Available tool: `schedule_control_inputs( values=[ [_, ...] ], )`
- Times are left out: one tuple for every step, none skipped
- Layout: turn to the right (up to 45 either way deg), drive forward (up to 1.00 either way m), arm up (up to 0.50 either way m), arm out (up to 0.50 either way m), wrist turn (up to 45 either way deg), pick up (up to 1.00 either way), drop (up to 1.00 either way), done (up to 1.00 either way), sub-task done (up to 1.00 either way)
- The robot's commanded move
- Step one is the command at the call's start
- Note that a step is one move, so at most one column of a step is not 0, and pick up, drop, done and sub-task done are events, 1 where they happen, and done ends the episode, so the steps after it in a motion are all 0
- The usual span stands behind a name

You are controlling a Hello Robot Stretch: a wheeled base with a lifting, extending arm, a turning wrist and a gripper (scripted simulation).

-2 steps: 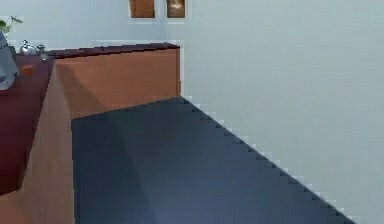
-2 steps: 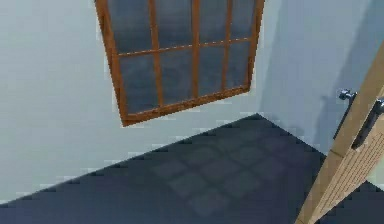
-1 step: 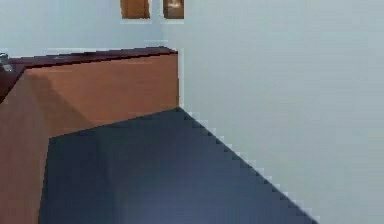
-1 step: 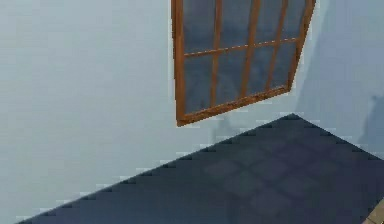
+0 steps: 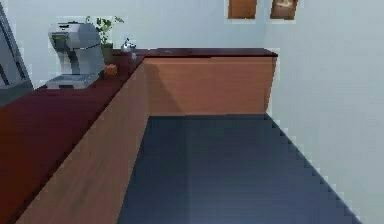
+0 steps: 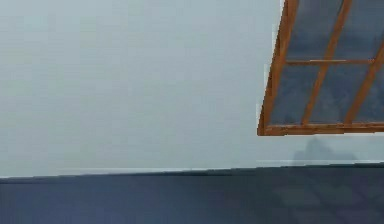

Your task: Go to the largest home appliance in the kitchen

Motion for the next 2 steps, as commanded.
schedule_control_inputs(
  values=[
    [0.0, 0.95, 0.0, 0.0, 0.0, 0.0, 0.0, 0.0, 0.0],
    [45.0, 0.0, 0.0, 0.0, 0.0, 0.0, 0.0, 0.0, 0.0]
  ],
)
